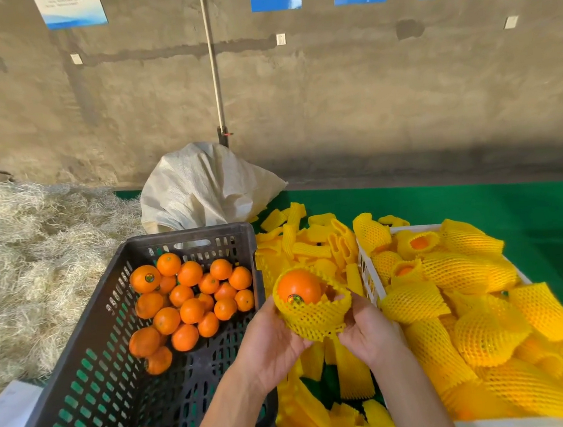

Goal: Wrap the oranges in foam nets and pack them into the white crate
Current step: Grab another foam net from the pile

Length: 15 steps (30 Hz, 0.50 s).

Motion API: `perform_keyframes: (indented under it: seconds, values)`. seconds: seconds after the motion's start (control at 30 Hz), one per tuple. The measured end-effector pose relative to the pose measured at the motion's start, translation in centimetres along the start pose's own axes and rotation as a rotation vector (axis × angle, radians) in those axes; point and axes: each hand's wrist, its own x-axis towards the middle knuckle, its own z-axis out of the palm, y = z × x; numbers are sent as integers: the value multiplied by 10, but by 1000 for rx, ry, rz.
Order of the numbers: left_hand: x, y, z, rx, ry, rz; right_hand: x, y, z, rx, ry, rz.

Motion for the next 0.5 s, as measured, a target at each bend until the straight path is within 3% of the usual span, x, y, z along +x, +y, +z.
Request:
perform_keyframes:
  seconds: [0.1, 0.23, 0.33, 0.4, 0.5]
  values:
    - [1, 2, 6, 65, 23, -16, 0, 8, -1, -138, 89, -83]
    - [-2, 12, 11, 5, 62, 7, -6, 8, -9, -709, 311, -444]
    - [1, 13, 18, 101, 94, 64, -17, -1, -6, -810, 85, -672]
    - [3, 8, 30, 230, 113, 113, -21, -5, 0, -925, -29, -673]
    - [7, 1, 50, 315, 206, 172, -26, -15, 0, -1047, -44, -637]
